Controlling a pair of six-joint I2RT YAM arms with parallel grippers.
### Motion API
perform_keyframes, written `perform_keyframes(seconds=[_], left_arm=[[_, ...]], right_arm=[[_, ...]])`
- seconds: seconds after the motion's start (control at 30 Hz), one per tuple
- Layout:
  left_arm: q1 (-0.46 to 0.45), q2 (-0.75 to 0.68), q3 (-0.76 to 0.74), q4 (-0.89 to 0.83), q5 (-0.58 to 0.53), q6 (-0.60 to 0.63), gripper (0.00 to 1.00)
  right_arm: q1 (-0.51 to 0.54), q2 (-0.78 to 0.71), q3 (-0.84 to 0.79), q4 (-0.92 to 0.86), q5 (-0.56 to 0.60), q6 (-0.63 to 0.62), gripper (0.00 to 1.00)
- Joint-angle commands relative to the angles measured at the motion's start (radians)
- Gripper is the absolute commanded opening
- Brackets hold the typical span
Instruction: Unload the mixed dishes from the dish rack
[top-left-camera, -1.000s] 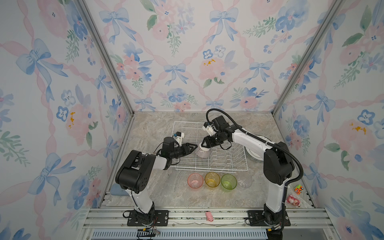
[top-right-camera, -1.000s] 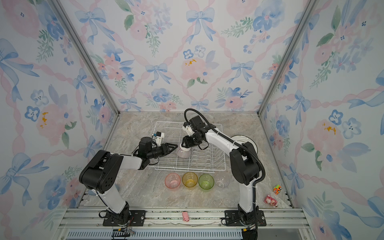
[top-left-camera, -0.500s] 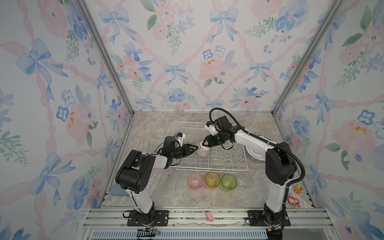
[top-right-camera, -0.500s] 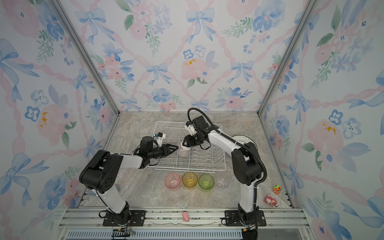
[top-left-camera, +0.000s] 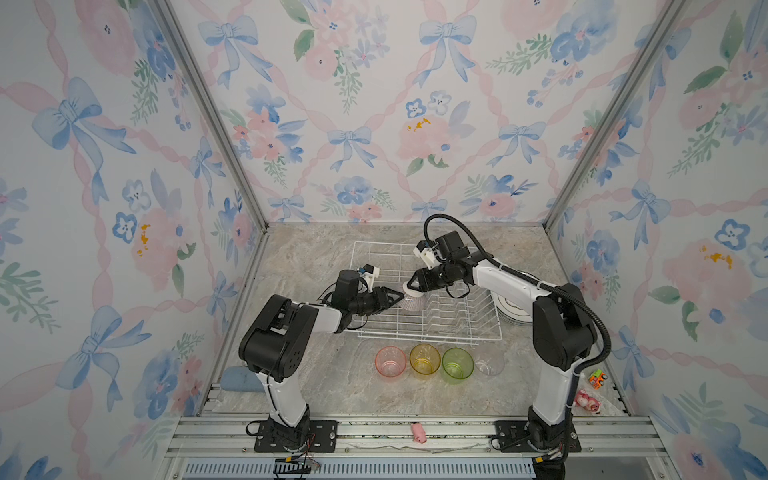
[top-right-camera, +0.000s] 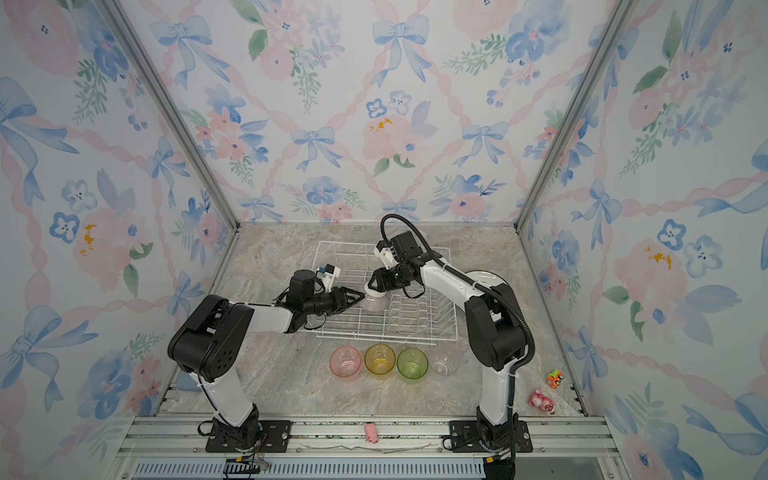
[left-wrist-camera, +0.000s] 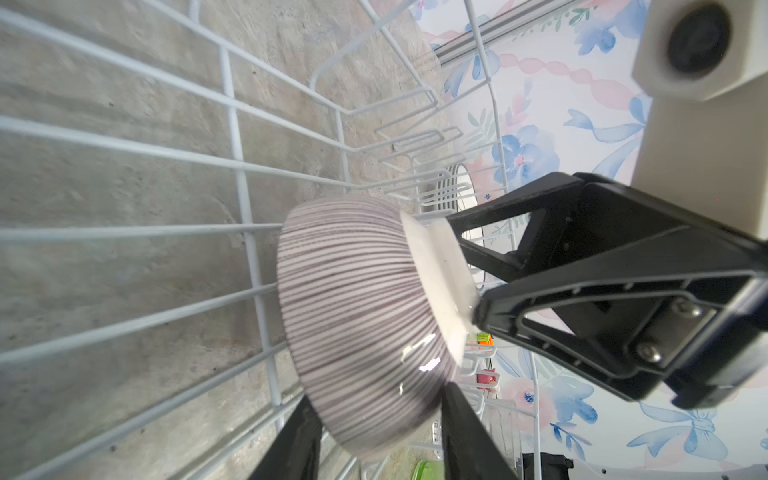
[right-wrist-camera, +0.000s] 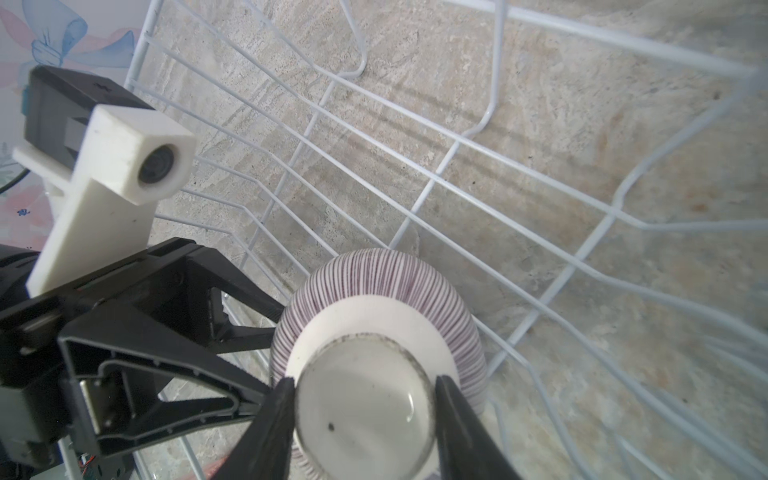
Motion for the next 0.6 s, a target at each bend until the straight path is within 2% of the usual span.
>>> perform_keyframes(seconds=[0.0,0.57], left_arm=[[-0.029,0.084,-0.018,0.057,0.02,-0.048,0.42],[-0.088,0.079,0.077,0.1,0.045,-0.084,0.26]], right_arm=[[-0.007,0.0,-0.036,-0.026,-0.029,0.017,0.19],[-0.013,-0.005,-0.054,-0.027,-0.059,0.014,0.18]])
